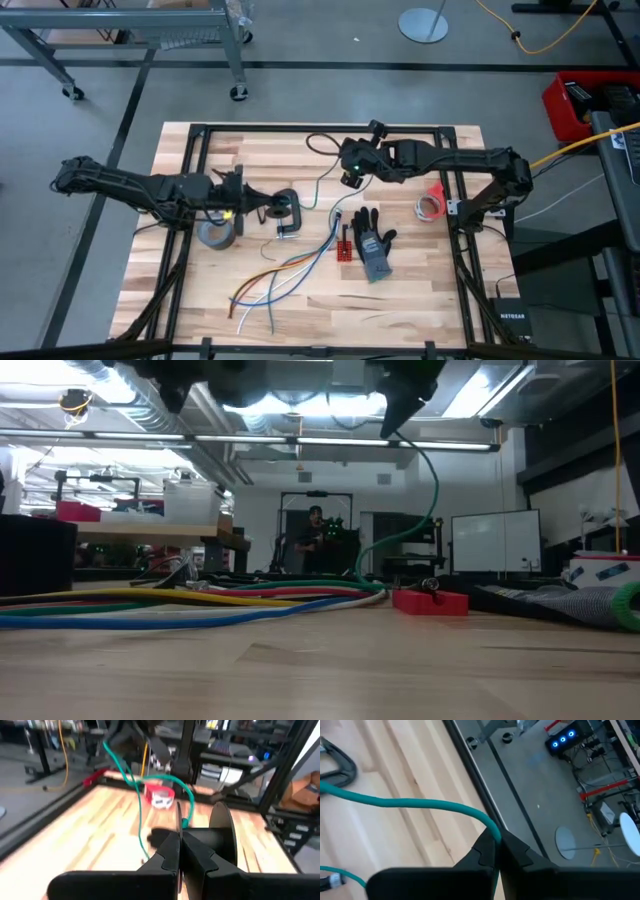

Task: Coil cords
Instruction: Uncoil the green wire from the spool

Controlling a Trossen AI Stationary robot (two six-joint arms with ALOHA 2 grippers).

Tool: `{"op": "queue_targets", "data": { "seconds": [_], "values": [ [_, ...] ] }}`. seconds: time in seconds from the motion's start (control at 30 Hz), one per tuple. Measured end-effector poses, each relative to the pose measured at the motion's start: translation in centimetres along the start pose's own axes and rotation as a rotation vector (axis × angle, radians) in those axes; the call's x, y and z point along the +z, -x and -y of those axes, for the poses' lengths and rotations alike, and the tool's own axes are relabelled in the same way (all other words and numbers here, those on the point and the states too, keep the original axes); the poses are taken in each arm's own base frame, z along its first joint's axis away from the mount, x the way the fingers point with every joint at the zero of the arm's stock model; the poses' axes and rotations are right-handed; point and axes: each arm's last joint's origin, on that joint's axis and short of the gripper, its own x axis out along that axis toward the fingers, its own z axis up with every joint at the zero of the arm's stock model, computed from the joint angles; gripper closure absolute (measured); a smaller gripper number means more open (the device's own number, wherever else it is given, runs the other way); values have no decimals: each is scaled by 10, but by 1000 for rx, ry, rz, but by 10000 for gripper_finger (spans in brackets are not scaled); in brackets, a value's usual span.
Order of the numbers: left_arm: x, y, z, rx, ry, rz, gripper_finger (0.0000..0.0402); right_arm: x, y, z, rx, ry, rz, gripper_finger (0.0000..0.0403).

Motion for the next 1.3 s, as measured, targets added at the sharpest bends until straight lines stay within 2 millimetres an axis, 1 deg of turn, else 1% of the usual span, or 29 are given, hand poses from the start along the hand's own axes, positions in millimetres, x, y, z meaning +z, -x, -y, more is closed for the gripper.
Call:
{"op": "queue_targets", "data": {
  "seconds": [0.13, 0.33, 0.43, 0.63, 0.83, 1.1, 1.3],
  "values": [
    [-7, 1, -2, 21, 23, -70, 401, 1, -5, 7, -16, 0, -2, 395],
    [-17, 0, -10, 165, 72, -146, 401, 7, -11, 15, -33, -42, 40, 395],
    [-20, 1, -15, 235, 90, -170, 401, 12, -10, 15, -16, -70, 83, 395],
    [-27, 2, -25, 374, 126, -218, 401, 24, -9, 13, 90, -132, 194, 394],
    [-40, 3, -32, 451, 134, -339, 401, 34, -6, 13, 160, -166, 298, 396],
    [-55, 11, -37, 534, 155, -498, 401, 39, -4, 15, 169, -189, 339, 395],
    [-59, 15, -38, 572, 191, -531, 401, 47, 5, 20, 212, -202, 381, 394]
  ]
}}
